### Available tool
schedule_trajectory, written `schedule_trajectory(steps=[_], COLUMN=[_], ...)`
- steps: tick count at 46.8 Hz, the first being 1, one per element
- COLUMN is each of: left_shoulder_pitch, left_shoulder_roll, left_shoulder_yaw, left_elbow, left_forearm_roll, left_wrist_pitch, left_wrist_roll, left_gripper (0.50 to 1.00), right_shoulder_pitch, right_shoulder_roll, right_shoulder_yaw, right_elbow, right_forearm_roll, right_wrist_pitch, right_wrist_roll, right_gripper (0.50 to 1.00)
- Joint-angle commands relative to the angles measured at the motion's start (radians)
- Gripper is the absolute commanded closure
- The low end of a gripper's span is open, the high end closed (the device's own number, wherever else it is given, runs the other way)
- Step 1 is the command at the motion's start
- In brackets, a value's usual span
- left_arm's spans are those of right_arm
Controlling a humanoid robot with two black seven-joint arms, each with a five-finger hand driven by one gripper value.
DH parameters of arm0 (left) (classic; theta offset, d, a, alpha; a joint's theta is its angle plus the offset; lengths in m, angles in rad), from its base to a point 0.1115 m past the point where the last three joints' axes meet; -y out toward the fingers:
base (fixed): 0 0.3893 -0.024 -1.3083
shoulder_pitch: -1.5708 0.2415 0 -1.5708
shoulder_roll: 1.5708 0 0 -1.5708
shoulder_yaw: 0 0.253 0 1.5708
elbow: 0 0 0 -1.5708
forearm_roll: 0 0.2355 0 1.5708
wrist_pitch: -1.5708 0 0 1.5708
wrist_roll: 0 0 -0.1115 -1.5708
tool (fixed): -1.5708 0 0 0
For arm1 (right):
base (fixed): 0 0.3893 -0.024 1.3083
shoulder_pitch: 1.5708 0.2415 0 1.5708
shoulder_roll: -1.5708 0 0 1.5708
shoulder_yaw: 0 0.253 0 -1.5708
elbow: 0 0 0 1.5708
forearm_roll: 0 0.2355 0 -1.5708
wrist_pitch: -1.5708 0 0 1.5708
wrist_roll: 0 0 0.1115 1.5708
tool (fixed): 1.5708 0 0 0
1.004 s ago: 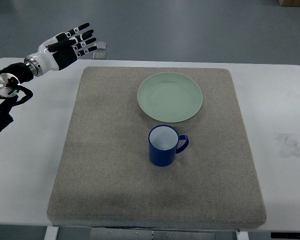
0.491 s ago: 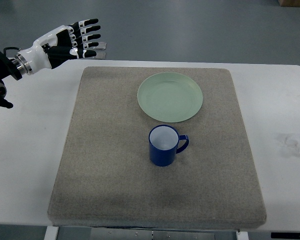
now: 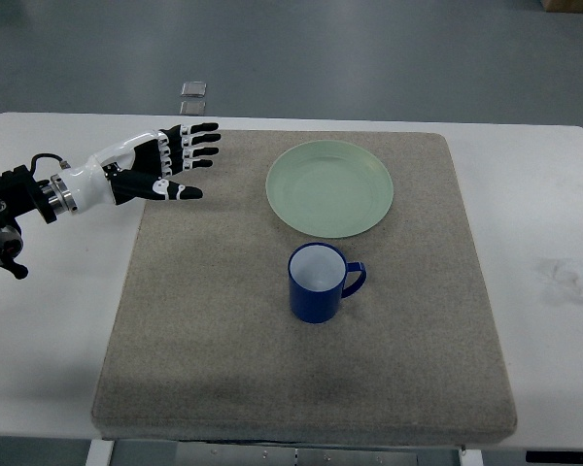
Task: Place cup left of plate with left hand
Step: 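Reach the left hand toward the blue mug beside the plate, then close the left hand fingers around the blue mug body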
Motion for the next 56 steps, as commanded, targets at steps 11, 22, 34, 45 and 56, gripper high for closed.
schedule_trajectory(steps=[11,22,34,45,56], left_shoulder_pitch=[0.087,0.133,0.132,0.118,0.099], left_shoulder_roll=[0.008,-0.056,-0.136,-0.217,-0.239], left_shoulder_yaw=[0.002,0.002,0.007,0.018,0.021], left_elbow=[-0.095,-0.117,-0.117,-0.107,-0.087], left_forearm_roll=[0.064,0.199,0.274,0.335,0.343], left_wrist_pitch=[0.0,0.0,0.0,0.0,0.0], left_wrist_roll=[-0.042,-0.104,-0.123,-0.118,-0.117], left_gripper=[0.501,0.501,0.501,0.501,0.501], right_shoulder_pitch=[0.0,0.0,0.0,0.0,0.0], right_shoulder_roll=[0.0,0.0,0.0,0.0,0.0], right_shoulder_yaw=[0.0,0.0,0.0,0.0,0.0], right_elbow=[0.0,0.001,0.001,0.0,0.0], right_forearm_roll=[0.0,0.0,0.0,0.0,0.0], right_wrist_pitch=[0.0,-0.001,0.0,0.0,0.0], right_wrist_roll=[0.0,0.0,0.0,0.001,0.0], right_gripper=[0.568,0.568,0.568,0.568,0.568])
